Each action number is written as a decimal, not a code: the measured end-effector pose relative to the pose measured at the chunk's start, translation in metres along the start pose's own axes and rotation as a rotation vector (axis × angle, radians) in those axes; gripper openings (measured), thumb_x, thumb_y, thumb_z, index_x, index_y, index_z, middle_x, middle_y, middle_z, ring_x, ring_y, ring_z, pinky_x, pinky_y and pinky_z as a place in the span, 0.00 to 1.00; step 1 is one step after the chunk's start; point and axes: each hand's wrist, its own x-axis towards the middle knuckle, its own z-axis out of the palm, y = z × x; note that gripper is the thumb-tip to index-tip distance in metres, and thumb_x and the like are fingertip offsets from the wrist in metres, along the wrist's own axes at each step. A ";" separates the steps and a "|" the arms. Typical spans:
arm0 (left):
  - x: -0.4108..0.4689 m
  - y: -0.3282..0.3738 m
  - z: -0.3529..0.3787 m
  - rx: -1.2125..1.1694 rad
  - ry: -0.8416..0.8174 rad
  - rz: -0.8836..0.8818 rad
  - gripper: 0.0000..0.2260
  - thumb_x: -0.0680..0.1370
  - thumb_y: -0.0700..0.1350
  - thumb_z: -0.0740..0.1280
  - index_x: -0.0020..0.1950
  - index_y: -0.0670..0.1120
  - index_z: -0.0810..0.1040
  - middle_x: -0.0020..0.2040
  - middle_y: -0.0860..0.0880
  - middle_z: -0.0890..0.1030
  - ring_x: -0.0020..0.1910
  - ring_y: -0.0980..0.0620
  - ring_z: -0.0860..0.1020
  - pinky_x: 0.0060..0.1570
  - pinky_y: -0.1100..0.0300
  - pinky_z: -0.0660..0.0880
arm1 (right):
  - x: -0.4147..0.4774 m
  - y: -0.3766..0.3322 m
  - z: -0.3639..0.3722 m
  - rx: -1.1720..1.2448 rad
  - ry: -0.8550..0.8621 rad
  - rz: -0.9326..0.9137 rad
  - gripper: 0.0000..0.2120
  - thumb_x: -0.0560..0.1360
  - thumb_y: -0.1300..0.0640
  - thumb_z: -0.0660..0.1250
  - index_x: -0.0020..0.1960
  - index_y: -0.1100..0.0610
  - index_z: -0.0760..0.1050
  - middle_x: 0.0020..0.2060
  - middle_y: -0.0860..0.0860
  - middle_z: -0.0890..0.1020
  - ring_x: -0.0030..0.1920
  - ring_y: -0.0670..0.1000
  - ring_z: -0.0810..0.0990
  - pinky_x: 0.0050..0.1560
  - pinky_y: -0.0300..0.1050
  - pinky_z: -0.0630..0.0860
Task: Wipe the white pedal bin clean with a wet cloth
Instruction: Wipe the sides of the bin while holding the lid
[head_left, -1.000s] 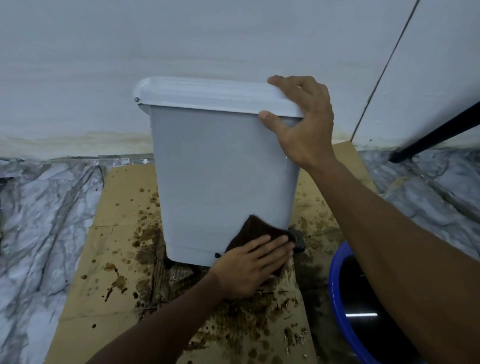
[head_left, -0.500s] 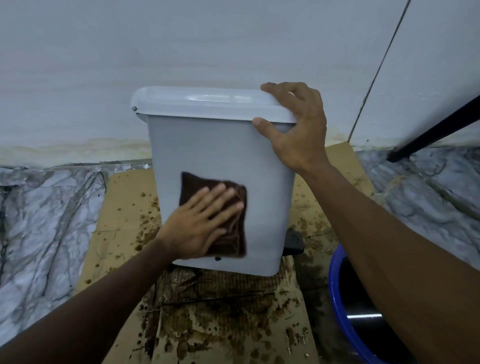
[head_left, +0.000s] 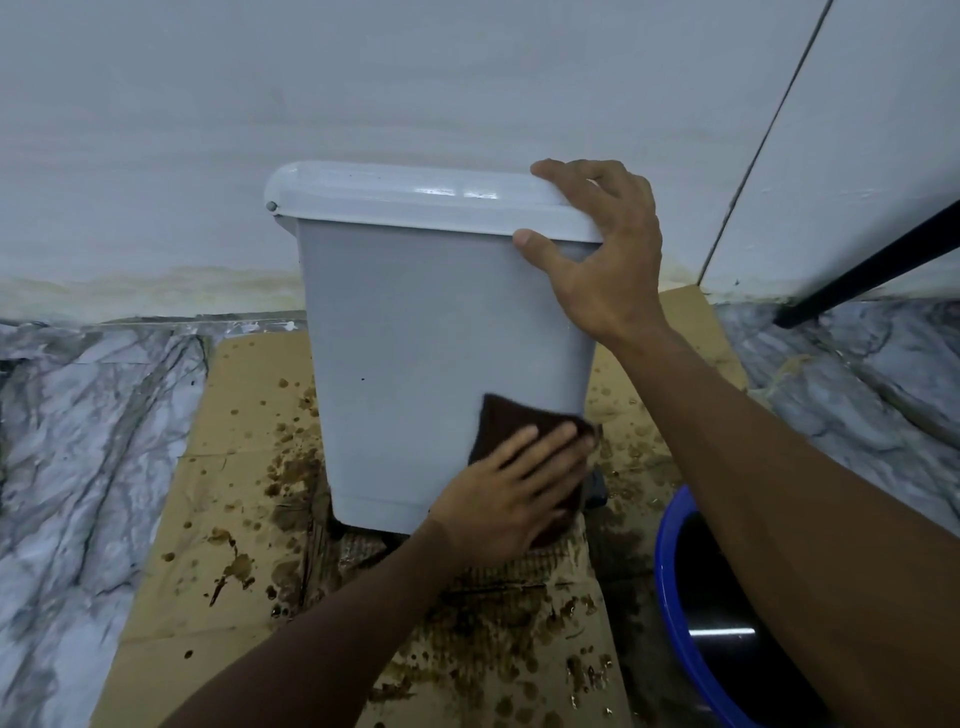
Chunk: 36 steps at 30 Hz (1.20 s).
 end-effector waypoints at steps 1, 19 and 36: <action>-0.011 0.003 0.003 0.030 -0.070 0.106 0.29 0.86 0.54 0.55 0.84 0.42 0.56 0.85 0.42 0.49 0.84 0.41 0.45 0.81 0.44 0.37 | -0.001 -0.001 0.000 0.003 0.002 -0.002 0.24 0.70 0.44 0.74 0.65 0.47 0.80 0.58 0.45 0.78 0.62 0.50 0.73 0.63 0.47 0.73; 0.016 -0.084 -0.041 -0.205 0.442 -1.067 0.28 0.86 0.54 0.52 0.84 0.42 0.52 0.84 0.40 0.49 0.84 0.40 0.46 0.81 0.44 0.43 | 0.002 -0.001 0.000 -0.016 -0.020 -0.023 0.24 0.71 0.44 0.74 0.66 0.48 0.79 0.61 0.48 0.78 0.64 0.52 0.73 0.62 0.53 0.74; 0.018 0.070 -0.016 -0.837 0.496 -1.880 0.35 0.82 0.59 0.49 0.82 0.48 0.34 0.83 0.50 0.32 0.81 0.53 0.32 0.82 0.47 0.44 | -0.004 -0.002 -0.001 -0.016 -0.004 -0.056 0.24 0.71 0.45 0.74 0.66 0.50 0.79 0.61 0.50 0.79 0.64 0.55 0.73 0.61 0.51 0.73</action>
